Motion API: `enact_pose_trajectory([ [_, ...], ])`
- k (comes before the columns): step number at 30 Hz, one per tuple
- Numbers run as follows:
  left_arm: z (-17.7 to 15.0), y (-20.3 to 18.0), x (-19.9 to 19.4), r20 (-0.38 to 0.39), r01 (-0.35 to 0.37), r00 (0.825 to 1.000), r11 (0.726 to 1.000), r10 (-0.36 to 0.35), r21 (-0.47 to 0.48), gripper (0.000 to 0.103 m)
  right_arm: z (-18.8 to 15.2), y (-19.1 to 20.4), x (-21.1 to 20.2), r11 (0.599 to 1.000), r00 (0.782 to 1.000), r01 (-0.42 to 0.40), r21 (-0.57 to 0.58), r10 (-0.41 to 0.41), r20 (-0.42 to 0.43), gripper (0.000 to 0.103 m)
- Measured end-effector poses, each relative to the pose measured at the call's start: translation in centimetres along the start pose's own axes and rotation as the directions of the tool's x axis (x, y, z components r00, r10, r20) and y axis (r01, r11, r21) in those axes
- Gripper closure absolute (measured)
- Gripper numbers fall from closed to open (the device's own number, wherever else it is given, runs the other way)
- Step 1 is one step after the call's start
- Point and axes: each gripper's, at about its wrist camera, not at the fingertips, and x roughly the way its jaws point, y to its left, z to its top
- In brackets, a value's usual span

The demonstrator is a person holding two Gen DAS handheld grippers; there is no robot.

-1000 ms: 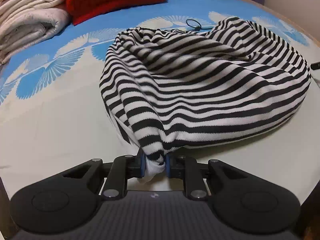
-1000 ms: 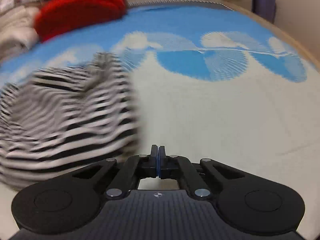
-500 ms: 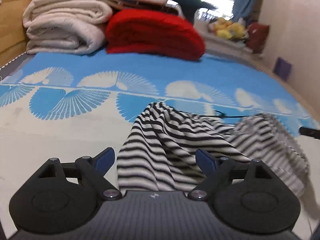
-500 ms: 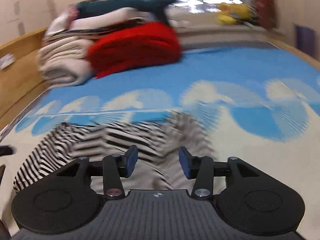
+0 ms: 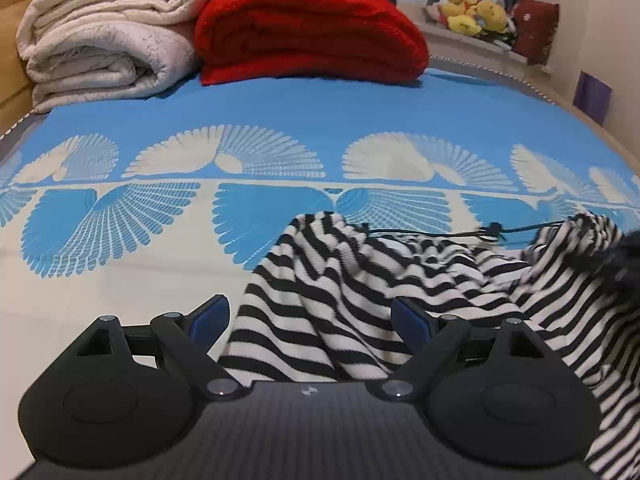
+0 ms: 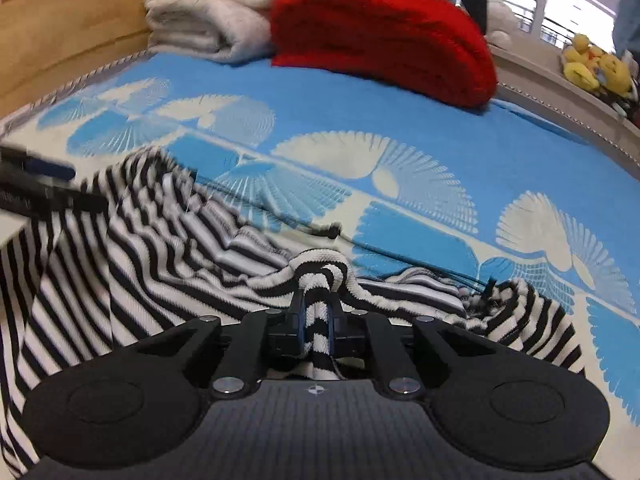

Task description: Fold small clothes

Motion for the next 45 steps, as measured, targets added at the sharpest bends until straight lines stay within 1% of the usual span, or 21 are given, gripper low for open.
enact_pose_trajectory([
  [2, 0.3, 0.6, 0.4, -0.013, -0.007, 1.0, 0.999, 0.006, -0.051, 0.012, 1.0, -0.7, -1.7, 0.999, 0.995, -0.006, 0.051, 0.001, 0.1, 0.1],
  [5, 0.6, 1.2, 0.9, -0.039, -0.037, 0.999, 0.993, 0.033, -0.115, 0.012, 1.9, -3.6, -3.6, 0.967, 0.969, -0.011, 0.254, -0.053, 0.243, 0.094],
  [6, 0.6, 1.2, 1.1, -0.05, -0.051, 0.998, 0.991, 0.045, -0.122, 0.012, 1.8, -4.2, -3.1, 0.959, 0.969, 0.019, 0.284, -0.087, 0.231, 0.084],
  [8, 0.5, 1.1, 1.6, -0.079, -0.072, 0.995, 0.991, 0.064, -0.109, 0.012, 0.6, -4.6, -0.8, 0.956, 0.988, 0.066, 0.287, -0.104, 0.118, 0.027],
  [9, 0.3, 0.9, 1.8, -0.09, -0.08, 0.993, 0.993, 0.071, -0.092, 0.012, -0.3, -4.7, 0.5, 0.952, 0.994, 0.086, 0.293, -0.103, 0.041, 0.025],
  [11, 0.0, 0.6, 2.2, -0.112, -0.123, 0.987, 0.991, 0.117, -0.05, 0.009, -1.1, -5.0, 0.7, 0.948, 0.995, 0.095, 0.304, -0.1, 0.001, 0.027],
  [16, -0.4, 1.6, 3.1, -0.153, -0.229, 0.964, 0.972, 0.219, -0.046, 0.0, -0.9, -9.4, -4.7, 0.917, 0.987, 0.046, 0.395, -0.103, 0.125, 0.027],
  [18, -0.4, 1.9, 3.1, -0.153, -0.264, 0.955, 0.963, 0.254, -0.052, 0.0, -1.5, -10.7, -5.0, 0.91, 0.981, 0.122, 0.397, -0.17, 0.088, 0.046],
  [19, -0.4, 2.1, 3.1, -0.155, -0.264, 0.955, 0.963, 0.253, -0.055, 0.0, -2.1, -11.7, -5.1, 0.89, 0.98, 0.138, 0.434, -0.186, 0.072, 0.047],
  [22, -0.4, 2.0, 3.0, -0.161, -0.268, 0.954, 0.961, 0.255, -0.068, 0.0, -3.3, -14.8, -5.8, 0.789, 0.99, 0.011, 0.614, -0.097, 0.106, 0.048],
  [23, -0.4, 1.8, 3.0, -0.159, -0.273, 0.952, 0.96, 0.261, -0.061, 0.0, -3.2, -14.8, -6.0, 0.788, 0.983, 0.049, 0.613, -0.146, 0.108, 0.047],
  [25, -0.4, 1.5, 3.2, -0.161, -0.281, 0.949, 0.958, 0.269, -0.055, 0.0, -2.8, -13.6, -5.1, 0.857, 0.971, 0.155, 0.492, -0.225, 0.086, 0.047],
  [29, -0.4, 1.1, 3.4, -0.161, -0.285, 0.948, 0.958, 0.274, -0.046, 0.0, -2.9, -11.4, -0.8, 0.919, 0.985, 0.147, 0.365, -0.169, 0.028, 0.043],
  [30, -0.4, 1.2, 3.4, -0.161, -0.282, 0.949, 0.958, 0.272, -0.044, 0.0, -3.0, -10.7, 0.1, 0.932, 0.985, 0.156, 0.327, -0.173, 0.024, 0.052],
  [31, -0.4, 1.3, 3.5, -0.163, -0.279, 0.949, 0.959, 0.269, -0.045, 0.0, -3.0, -10.2, 0.9, 0.944, 0.981, 0.182, 0.274, -0.191, 0.007, 0.096],
  [32, -0.4, 1.5, 3.5, -0.166, -0.275, 0.95, 0.96, 0.264, -0.051, 0.0, -2.8, -10.0, 1.5, 0.947, 0.975, 0.222, 0.233, -0.222, -0.027, 0.097],
  [36, -0.3, 2.5, 3.6, -0.188, -0.25, 0.956, 0.962, 0.226, -0.113, 0.0, -2.4, -13.8, -1.0, 0.85, 0.926, 0.338, 0.404, -0.377, 0.019, 0.097],
  [39, -0.4, 2.2, 3.7, -0.187, -0.259, 0.953, 0.96, 0.237, -0.105, 0.0, -3.7, -16.7, -1.0, 0.752, 0.875, 0.439, 0.491, -0.482, -0.043, 0.094],
  [41, -0.2, 2.1, 3.5, -0.173, -0.265, 0.954, 0.959, 0.245, -0.104, 0.0, -4.9, -18.2, -0.6, 0.723, 0.912, 0.372, 0.582, -0.402, -0.083, 0.093],
  [43, 0.0, 2.2, 3.0, -0.162, -0.26, 0.958, 0.957, 0.238, -0.129, 0.0, -4.9, -18.8, -2.1, 0.686, 0.921, 0.338, 0.645, -0.382, -0.076, 0.091],
  [45, 0.3, 2.4, 2.3, -0.151, -0.235, 0.966, 0.957, 0.211, -0.168, 0.0, -3.7, -17.9, -3.7, 0.728, 0.932, 0.292, 0.621, -0.363, -0.012, 0.086],
])
